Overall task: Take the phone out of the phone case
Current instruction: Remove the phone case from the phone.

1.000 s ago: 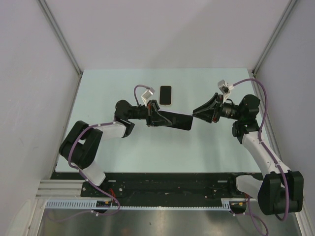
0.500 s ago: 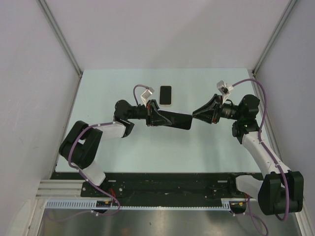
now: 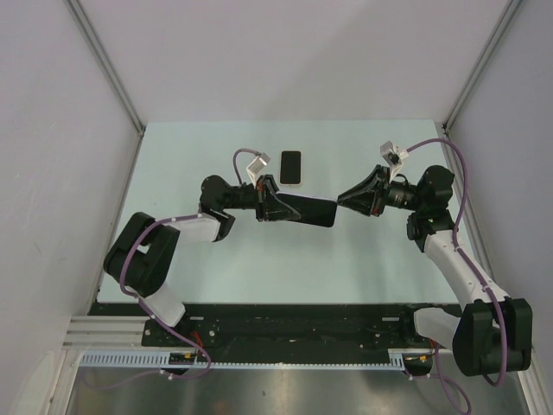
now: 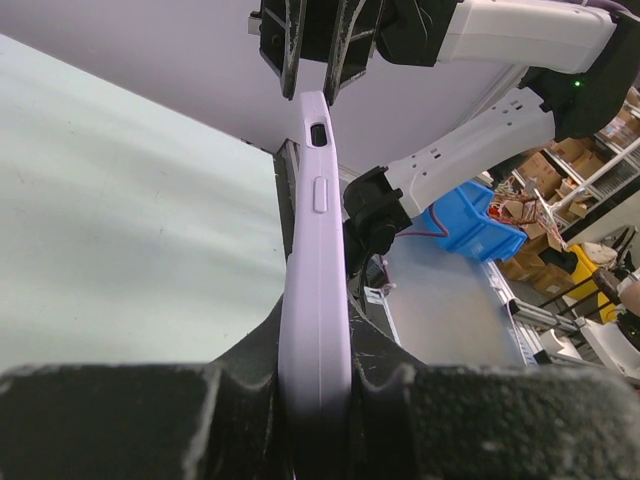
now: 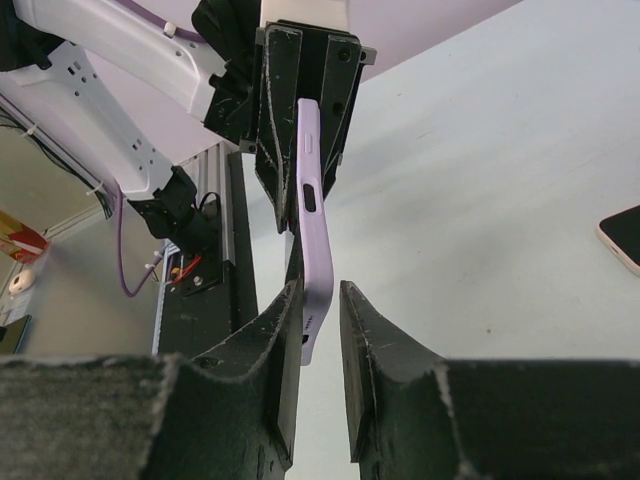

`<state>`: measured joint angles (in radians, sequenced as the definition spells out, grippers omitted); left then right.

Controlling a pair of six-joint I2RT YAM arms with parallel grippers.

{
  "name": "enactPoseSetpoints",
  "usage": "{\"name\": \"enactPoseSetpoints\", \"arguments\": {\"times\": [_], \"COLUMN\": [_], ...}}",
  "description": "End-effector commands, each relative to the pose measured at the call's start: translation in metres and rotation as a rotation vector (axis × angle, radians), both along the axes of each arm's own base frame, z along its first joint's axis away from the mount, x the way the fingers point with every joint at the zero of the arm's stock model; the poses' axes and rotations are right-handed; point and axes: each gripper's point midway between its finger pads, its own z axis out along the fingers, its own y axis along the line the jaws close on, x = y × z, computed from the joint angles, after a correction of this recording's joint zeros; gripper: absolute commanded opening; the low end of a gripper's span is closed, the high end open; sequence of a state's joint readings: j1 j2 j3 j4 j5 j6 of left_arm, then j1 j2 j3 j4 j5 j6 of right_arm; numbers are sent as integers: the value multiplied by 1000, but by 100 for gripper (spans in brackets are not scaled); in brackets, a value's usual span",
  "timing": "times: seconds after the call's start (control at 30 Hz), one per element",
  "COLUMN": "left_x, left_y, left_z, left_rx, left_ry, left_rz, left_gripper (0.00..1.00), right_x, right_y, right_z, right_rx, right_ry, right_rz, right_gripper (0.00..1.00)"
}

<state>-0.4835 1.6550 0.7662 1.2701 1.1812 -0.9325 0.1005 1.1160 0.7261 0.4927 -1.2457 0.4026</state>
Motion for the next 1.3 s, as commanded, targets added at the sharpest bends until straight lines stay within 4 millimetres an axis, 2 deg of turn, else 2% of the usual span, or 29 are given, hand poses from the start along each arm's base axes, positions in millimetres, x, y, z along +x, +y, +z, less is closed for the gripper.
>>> {"name": "enactPoseSetpoints", "arguments": {"times": [0.0, 0.47, 0.87, 1.27], "left_x": [-20, -28, -33, -33], "left_y": [11, 9, 7, 7], "left_z": [62, 65, 65, 66], "left_rx": [-222, -226, -228, -231], "left_ry": [-421, -445, -452, -455], "left_rz": [13, -13, -29, -24], "left_gripper": [1, 0, 0, 0], "right_x": [10, 32, 42, 30], "right_y": [-1, -4, -1, 13], "right_z": [-3, -14, -30, -50], "right_rx": [-9, -33, -96, -146], "right_ry": [-19, -22, -67, -65], "right_rz": [-36, -139, -193, -108], "right_gripper": [25, 25, 27, 28]}}
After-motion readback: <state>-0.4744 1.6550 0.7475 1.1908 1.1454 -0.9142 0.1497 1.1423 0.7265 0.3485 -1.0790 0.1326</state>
